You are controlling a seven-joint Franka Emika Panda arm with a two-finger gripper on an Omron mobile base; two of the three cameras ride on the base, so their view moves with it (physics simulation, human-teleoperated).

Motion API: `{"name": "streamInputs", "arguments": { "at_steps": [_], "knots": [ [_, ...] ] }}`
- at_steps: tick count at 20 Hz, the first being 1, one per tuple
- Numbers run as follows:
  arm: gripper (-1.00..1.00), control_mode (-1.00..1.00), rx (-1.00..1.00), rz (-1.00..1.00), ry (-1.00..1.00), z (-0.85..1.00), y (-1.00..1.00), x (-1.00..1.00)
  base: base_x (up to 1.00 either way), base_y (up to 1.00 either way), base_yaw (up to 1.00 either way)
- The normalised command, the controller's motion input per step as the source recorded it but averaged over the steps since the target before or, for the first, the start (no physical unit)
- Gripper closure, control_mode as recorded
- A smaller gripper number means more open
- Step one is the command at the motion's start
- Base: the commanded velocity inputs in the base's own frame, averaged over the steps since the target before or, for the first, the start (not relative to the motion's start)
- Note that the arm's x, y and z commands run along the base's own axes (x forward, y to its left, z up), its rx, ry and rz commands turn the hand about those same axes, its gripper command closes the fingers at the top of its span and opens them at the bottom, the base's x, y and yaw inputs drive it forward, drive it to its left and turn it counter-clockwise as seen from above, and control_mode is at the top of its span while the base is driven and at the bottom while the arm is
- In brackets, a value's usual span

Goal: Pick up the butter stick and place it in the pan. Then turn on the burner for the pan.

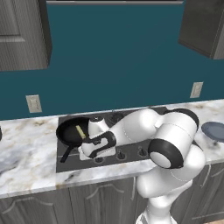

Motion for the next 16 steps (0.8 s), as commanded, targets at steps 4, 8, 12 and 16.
{"name": "streamInputs", "arguments": {
  "at_steps": [4, 8, 12, 16],
  "knots": [
    [1.00, -1.00, 0.01, 0.21, 0.00, -0.37, -0.26, -0.24, 0.00, 0.00, 0.00],
    [1.00, -1.00, 0.00, 0.24, 0.00, -0.46, -0.04, -0.21, 0.00, 0.00, 0.00],
    [1.00, -1.00, 0.00, 0.26, 0.00, -0.43, -0.08, -0.30, 0.00, 0.00, 0.00],
    [1.00, -1.00, 0.00, 0.27, 0.00, -0.42, -0.12, -0.31, 0.00, 0.00, 0.00]
  ]
}}
